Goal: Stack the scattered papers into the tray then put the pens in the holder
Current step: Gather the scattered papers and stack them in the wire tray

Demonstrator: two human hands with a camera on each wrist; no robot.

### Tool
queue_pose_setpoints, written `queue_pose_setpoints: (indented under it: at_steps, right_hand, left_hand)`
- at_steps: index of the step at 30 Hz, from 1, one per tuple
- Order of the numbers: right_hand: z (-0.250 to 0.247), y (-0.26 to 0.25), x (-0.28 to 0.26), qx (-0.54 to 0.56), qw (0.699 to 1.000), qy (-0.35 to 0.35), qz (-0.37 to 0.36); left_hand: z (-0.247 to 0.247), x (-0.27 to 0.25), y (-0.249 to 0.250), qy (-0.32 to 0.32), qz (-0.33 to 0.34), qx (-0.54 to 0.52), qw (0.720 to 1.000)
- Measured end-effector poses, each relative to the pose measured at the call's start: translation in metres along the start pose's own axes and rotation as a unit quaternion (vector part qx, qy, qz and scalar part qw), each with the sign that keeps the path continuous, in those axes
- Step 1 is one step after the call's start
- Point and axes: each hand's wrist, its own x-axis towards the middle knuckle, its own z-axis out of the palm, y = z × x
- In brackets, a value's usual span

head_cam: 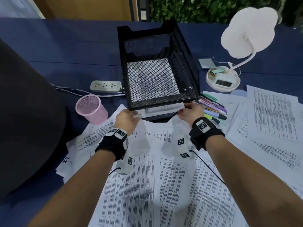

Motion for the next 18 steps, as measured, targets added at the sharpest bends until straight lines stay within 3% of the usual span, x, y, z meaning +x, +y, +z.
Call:
queue_pose_setpoints:
  at_steps: [4,11,13,18]
  right_hand:
    - [-0.005,0.008,-0.008,-0.125,0.989,0.031,-0.068]
    - [-0.024,0.031,-0.063,-0.290,0.949,0.025,-0.120]
    - [-0.030,0.037,-0.075,-0.321,0.940,0.019,-0.113]
    - [-0.054,0.048,-0.099,-0.413,0.903,0.034,-0.116]
  left_hand:
    - [-0.003,-0.009,-0.016,0.015,0.040,0.006,0.999]
    - [-0.014,-0.043,-0.058,0.111,-0.030,0.004,0.993]
    - [-0.017,-0.054,-0.071,0.079,-0.048,0.004,0.996]
    - [-0.023,-0.076,-0.084,-0.109,-0.111,0.138,0.978]
